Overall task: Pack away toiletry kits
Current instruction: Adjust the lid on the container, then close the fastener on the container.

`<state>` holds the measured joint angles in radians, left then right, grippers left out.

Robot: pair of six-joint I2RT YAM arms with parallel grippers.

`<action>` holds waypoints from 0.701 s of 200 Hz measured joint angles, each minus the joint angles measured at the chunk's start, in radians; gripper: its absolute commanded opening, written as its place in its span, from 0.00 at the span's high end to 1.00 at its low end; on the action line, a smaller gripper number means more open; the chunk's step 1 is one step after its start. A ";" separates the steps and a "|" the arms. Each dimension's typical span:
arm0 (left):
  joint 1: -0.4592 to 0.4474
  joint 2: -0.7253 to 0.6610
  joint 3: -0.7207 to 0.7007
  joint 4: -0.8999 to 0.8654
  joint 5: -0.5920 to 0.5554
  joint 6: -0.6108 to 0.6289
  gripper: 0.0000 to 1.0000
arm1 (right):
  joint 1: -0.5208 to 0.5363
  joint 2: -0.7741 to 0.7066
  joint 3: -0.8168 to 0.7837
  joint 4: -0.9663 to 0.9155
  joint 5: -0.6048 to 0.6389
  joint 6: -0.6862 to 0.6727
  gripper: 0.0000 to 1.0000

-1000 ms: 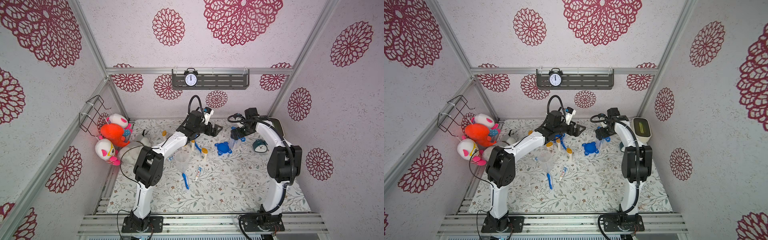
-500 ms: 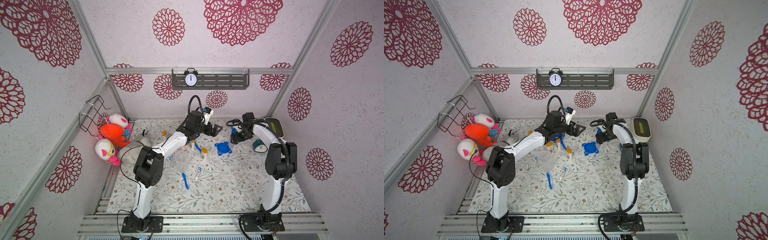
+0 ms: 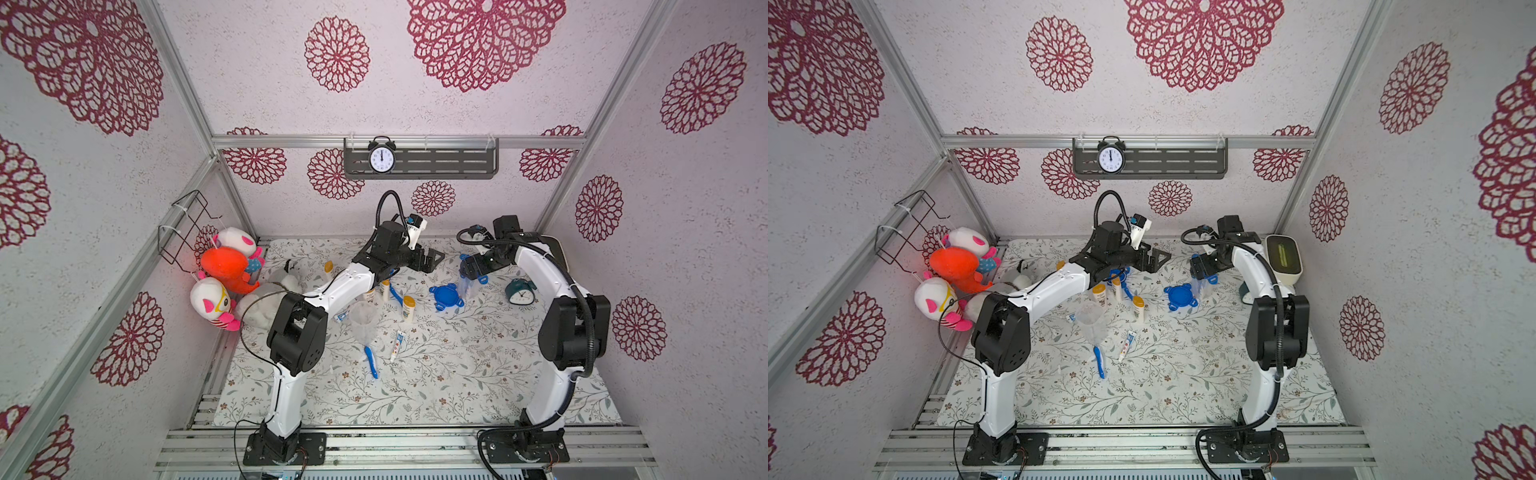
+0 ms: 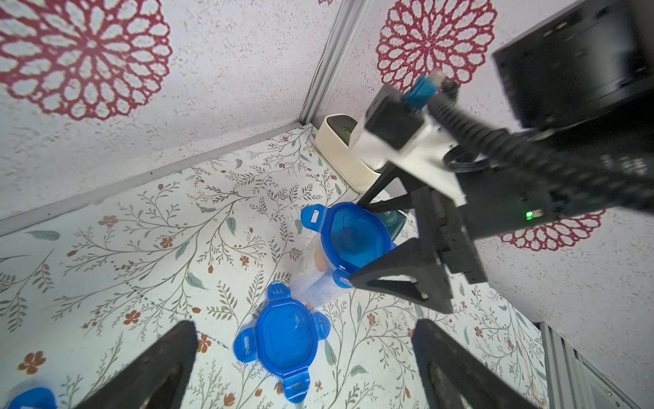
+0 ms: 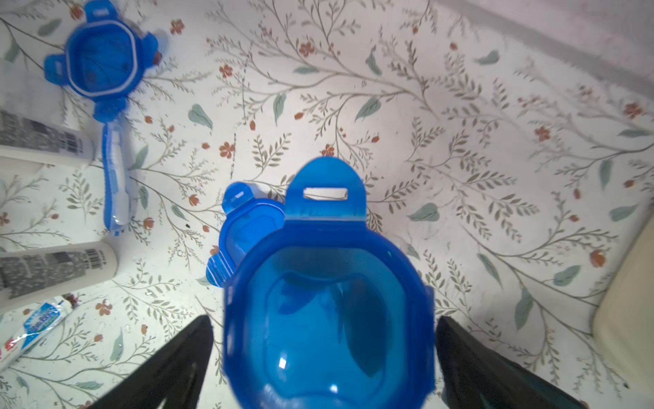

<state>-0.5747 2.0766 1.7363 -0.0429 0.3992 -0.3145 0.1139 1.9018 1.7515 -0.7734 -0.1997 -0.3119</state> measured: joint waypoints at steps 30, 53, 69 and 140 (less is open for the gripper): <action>0.000 0.000 0.000 0.000 0.000 0.000 0.01 | 0.000 -0.045 0.003 0.014 -0.005 0.013 0.01; 0.000 0.000 0.000 0.000 0.002 0.001 0.01 | -0.002 -0.050 -0.003 0.034 0.014 0.051 0.01; -0.003 0.006 0.016 -0.011 0.009 0.017 0.02 | -0.011 -0.073 -0.049 0.077 0.026 0.102 0.04; -0.027 0.137 0.266 -0.060 0.045 0.076 0.02 | -0.142 -0.409 -0.429 0.314 0.019 0.534 0.07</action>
<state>-0.6014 2.2131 2.0018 -0.1028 0.4438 -0.2390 -0.0284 1.4933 1.3224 -0.4591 -0.1802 0.2226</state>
